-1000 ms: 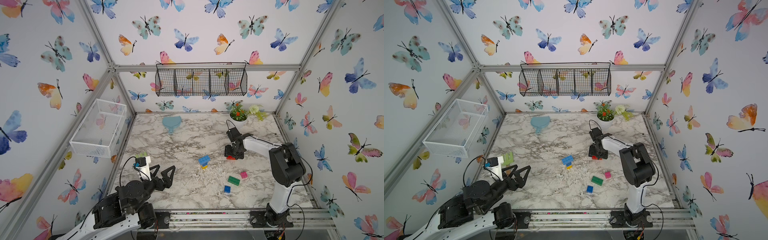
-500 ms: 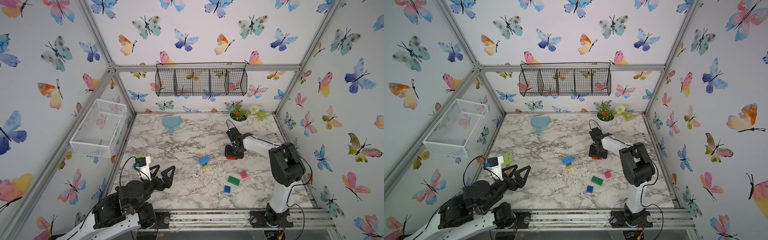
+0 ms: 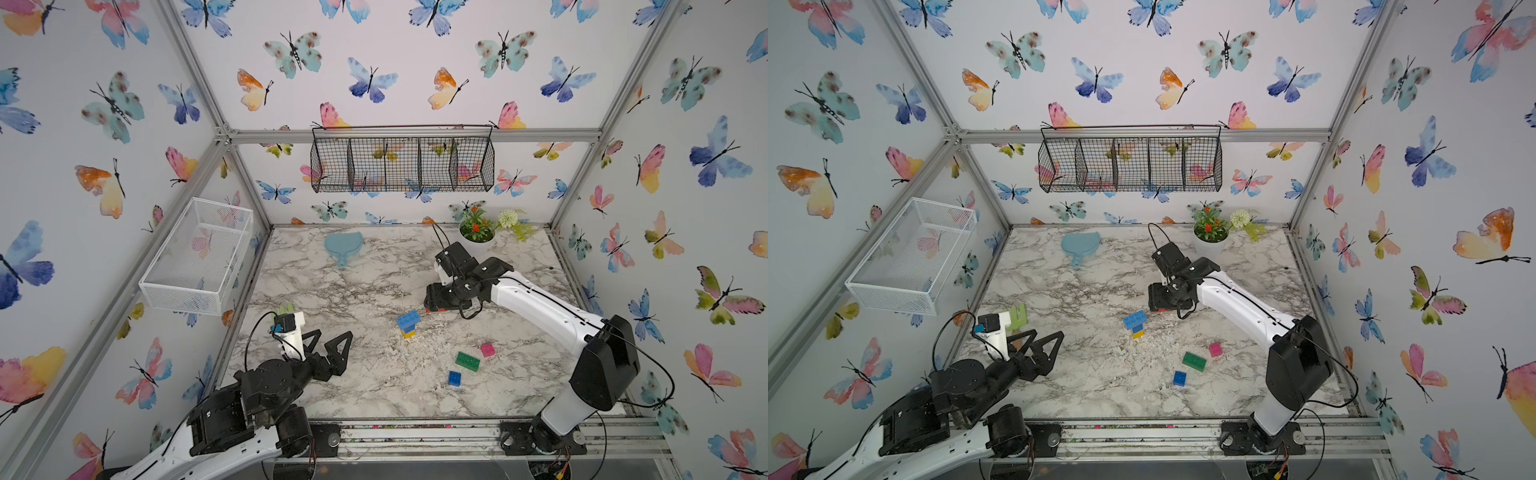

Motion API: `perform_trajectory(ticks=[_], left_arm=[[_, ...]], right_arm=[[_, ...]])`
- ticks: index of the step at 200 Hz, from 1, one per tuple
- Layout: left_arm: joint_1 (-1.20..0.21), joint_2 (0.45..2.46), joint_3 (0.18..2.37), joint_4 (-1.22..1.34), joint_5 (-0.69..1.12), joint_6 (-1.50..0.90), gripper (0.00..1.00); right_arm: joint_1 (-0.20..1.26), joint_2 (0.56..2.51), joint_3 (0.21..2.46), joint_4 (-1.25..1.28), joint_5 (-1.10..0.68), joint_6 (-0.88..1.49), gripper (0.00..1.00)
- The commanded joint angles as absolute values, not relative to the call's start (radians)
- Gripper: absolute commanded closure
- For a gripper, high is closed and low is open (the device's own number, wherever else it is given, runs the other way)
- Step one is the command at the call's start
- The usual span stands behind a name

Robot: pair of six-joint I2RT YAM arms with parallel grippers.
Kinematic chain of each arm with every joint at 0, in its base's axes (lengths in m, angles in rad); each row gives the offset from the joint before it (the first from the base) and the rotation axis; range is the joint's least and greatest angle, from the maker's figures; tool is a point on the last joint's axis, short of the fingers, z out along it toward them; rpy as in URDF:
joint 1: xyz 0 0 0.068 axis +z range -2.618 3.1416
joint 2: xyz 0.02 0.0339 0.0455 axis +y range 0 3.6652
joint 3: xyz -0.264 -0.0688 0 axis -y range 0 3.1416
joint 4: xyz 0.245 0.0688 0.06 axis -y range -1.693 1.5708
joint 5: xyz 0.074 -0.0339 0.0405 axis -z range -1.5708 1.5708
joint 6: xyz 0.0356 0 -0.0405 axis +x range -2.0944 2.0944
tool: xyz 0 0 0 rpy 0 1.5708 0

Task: Assemble a spoon with lego
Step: Pick up the lego brick from the center of the board, then assemble the lego brick with the lego brick.

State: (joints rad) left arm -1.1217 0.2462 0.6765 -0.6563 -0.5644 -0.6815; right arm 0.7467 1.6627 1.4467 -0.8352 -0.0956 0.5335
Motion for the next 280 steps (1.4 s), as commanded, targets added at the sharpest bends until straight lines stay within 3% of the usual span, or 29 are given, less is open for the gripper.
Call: perform_trajectory(ticks=[1,64,280], left_arm=[[-1.130,0.248,0.681,-0.661,-0.577,-0.673,0.02],[-1.130,0.201,0.676,-0.665,-0.601,-0.688,0.02],[-1.131,0.209,0.673,-0.667,-0.606,-0.692,0.02]], right_arm=[[0.802,1.724,1.508,-0.915,-0.138,0.539,0.99],[0.892,1.860,1.677,-0.955,-0.162,0.519,0.99],[0.885,1.958,1.710,-0.952,-0.149,0.422,0.99]])
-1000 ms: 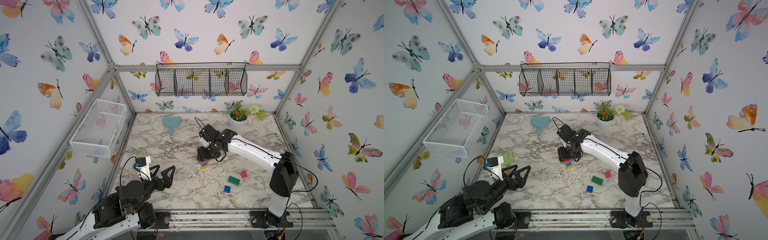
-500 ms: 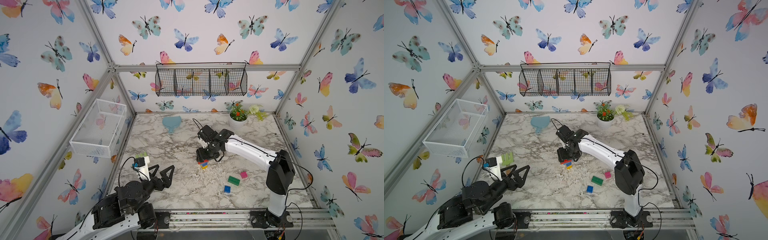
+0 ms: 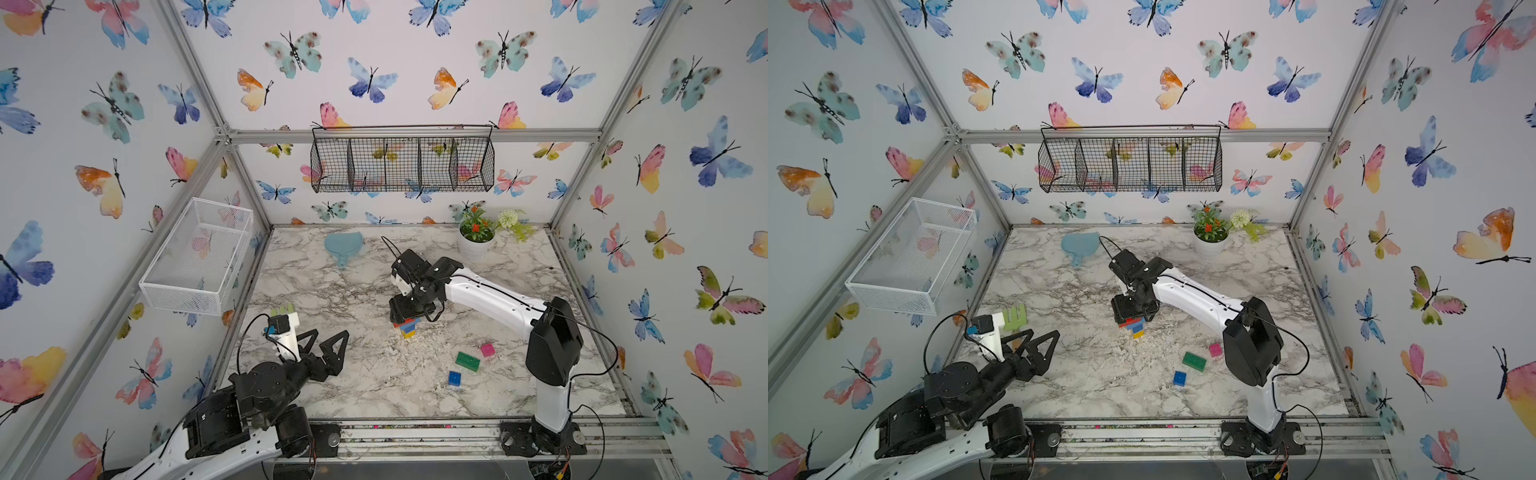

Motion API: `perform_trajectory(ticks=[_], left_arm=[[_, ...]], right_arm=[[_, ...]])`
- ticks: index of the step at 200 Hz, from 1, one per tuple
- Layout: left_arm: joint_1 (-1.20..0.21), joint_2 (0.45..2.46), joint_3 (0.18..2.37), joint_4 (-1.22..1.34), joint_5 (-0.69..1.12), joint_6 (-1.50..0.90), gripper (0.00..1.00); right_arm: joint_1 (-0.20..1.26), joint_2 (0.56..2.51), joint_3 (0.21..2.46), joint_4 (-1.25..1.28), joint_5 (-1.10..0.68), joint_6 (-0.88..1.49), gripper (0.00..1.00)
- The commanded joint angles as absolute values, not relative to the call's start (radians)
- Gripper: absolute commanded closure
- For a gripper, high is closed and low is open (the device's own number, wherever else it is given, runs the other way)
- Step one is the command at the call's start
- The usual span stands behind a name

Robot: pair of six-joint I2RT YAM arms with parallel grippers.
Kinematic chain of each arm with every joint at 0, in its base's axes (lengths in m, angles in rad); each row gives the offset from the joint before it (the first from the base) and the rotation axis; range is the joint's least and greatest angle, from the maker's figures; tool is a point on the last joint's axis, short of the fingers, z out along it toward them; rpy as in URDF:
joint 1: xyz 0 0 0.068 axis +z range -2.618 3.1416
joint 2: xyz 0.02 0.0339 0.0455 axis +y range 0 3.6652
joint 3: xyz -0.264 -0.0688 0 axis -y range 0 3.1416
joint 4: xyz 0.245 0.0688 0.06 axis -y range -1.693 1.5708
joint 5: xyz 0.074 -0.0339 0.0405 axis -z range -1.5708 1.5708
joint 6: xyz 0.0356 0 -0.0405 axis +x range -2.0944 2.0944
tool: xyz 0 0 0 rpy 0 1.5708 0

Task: Assemble a spoon with lego
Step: Assemble the lego brick with the lego brick.

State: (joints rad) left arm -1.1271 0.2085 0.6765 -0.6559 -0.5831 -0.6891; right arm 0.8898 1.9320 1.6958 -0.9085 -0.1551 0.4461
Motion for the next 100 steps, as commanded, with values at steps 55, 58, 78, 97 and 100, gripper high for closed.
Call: perform_trajectory(ticks=[55,58,78,97,100], left_arm=[[-1.132,0.212,0.673,-0.666,-0.608,-0.692,0.02],[-1.131,0.212,0.673,-0.666,-0.608,-0.692,0.02],[-1.131,0.210,0.674,-0.666,-0.609,-0.692,0.02],[-1.132,0.212,0.673,-0.666,-0.609,-0.692,0.02],[-1.132,0.212,0.674,-0.666,-0.609,-0.691,0.02]], right_arm=[[0.885,1.960,1.688,-0.952,-0.162,0.411,0.99],[0.885,1.962,1.688,-0.953,-0.164,0.409,0.99],[0.884,1.961,1.678,-0.958,-0.152,0.406,0.99],[0.884,1.959,1.674,-0.957,-0.145,0.403,0.99],[0.883,1.960,1.674,-0.959,-0.143,0.403,0.98]])
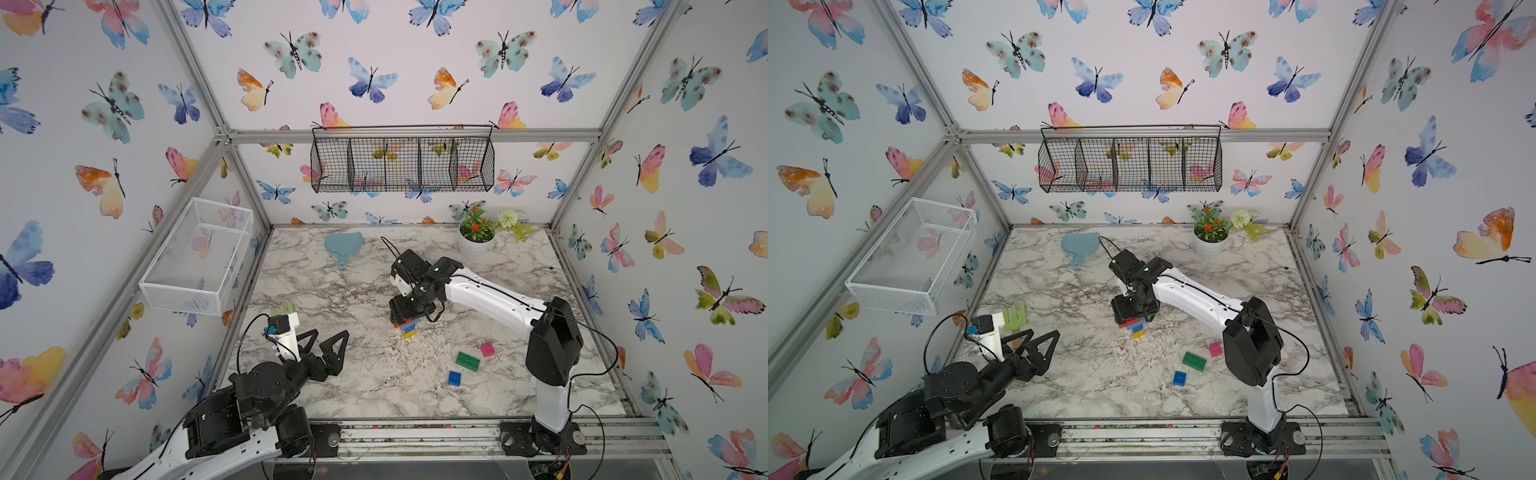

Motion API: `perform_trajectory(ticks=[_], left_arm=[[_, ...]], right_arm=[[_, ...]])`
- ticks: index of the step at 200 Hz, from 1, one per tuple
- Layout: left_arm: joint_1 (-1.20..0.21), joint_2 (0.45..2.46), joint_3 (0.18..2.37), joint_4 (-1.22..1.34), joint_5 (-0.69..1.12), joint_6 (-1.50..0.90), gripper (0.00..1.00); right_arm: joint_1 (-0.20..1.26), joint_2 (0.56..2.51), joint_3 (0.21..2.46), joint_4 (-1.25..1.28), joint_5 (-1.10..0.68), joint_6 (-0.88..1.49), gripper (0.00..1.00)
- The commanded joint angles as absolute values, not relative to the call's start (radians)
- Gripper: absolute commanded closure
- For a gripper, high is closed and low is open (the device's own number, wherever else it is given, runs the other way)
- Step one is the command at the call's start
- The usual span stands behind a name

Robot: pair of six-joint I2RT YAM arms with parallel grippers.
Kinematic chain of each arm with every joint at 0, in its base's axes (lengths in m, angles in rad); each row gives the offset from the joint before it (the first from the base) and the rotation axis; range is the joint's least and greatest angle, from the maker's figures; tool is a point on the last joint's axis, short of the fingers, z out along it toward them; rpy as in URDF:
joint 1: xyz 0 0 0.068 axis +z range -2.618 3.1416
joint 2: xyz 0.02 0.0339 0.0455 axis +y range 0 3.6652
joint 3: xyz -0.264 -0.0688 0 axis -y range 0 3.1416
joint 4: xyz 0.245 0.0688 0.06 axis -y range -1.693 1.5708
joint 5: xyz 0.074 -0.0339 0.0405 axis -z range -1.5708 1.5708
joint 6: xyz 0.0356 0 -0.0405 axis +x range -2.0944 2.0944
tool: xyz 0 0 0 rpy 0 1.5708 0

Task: Assemble a spoon with lego
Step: Assemble the lego brick with the lego brick.

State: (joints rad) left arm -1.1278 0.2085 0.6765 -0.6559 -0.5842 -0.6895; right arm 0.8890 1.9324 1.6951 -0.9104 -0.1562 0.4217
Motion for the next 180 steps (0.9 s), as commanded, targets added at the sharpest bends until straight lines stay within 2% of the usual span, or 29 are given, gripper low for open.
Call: perform_trajectory(ticks=[1,180], left_arm=[[-1.132,0.212,0.674,-0.666,-0.610,-0.691,0.02],[-1.132,0.216,0.671,-0.664,-0.610,-0.693,0.02]], right_arm=[[0.882,1.960,1.674,-0.959,-0.142,0.403,0.98],[0.878,2.021,1.727,-1.011,-0.109,0.298,0.99]])
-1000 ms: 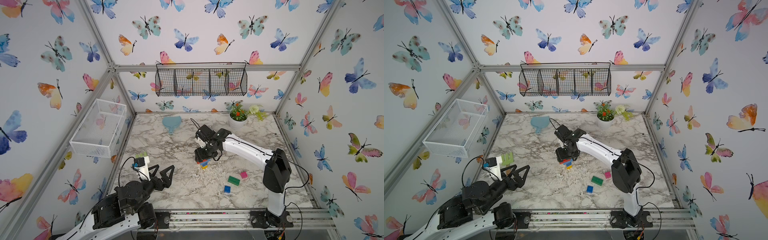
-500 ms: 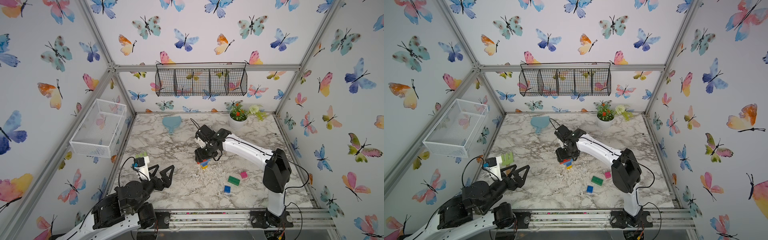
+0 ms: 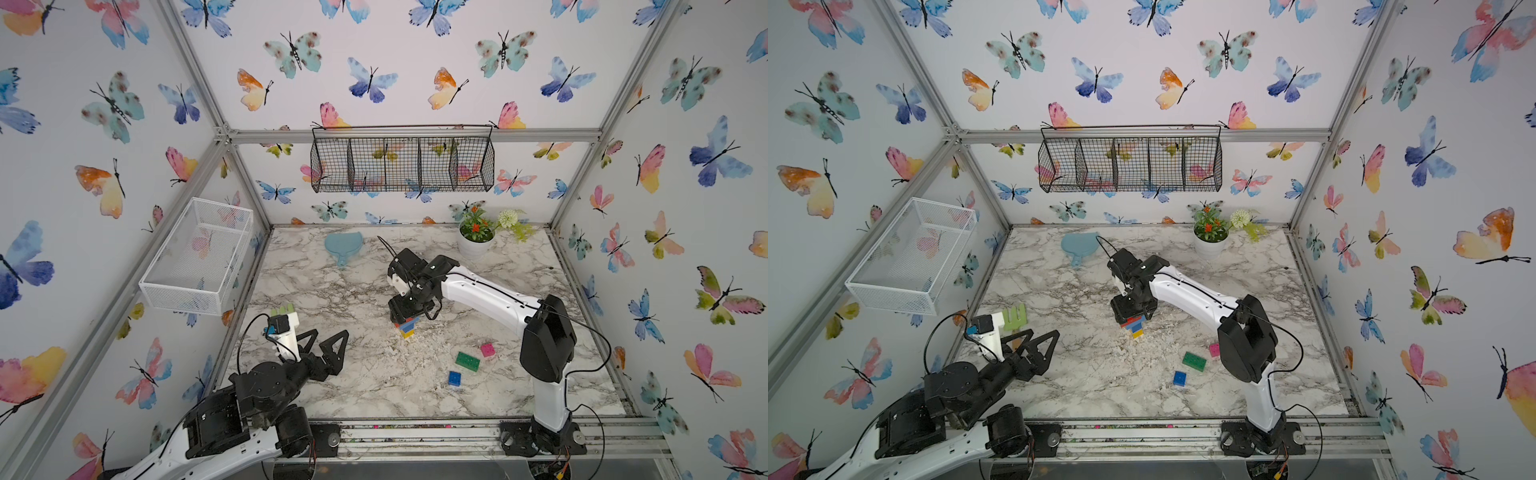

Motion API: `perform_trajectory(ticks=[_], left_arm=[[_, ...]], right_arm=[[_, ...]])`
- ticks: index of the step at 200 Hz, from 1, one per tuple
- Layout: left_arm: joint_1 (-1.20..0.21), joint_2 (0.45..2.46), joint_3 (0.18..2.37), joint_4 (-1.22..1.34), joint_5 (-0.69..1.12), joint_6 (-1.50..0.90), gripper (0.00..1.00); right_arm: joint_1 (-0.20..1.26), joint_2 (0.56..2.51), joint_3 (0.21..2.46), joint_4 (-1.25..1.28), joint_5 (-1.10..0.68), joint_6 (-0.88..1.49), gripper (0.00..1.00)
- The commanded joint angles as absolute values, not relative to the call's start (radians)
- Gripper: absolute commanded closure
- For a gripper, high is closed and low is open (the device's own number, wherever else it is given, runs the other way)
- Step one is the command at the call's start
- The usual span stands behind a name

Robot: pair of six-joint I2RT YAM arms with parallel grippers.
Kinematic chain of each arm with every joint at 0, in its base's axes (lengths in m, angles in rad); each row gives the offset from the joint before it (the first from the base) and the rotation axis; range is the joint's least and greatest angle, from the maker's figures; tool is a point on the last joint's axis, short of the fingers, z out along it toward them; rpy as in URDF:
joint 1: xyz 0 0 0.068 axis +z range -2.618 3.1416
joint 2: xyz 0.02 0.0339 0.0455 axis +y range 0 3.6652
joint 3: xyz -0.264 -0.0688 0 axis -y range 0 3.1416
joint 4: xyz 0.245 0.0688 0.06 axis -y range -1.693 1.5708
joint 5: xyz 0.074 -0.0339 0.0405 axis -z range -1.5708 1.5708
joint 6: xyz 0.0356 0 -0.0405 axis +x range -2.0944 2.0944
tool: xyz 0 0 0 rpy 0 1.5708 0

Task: Assemble a spoon with lego
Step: Assemble the lego brick with the lego brick.

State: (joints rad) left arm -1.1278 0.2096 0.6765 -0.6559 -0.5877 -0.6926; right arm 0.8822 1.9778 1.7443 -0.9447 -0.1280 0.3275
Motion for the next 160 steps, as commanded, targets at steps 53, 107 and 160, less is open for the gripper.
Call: perform_trajectory(ticks=[53,107,160], left_arm=[[-1.131,0.222,0.669,-0.663,-0.612,-0.693,0.02],[-1.133,0.222,0.669,-0.660,-0.611,-0.692,0.02],[-1.132,0.219,0.669,-0.658,-0.607,-0.690,0.02]], right_arm=[[0.877,2.011,1.685,-0.974,-0.138,0.325,0.98],[0.878,2.021,1.662,-0.983,-0.114,0.345,0.99],[0.880,2.031,1.622,-1.001,-0.049,0.370,0.99]])
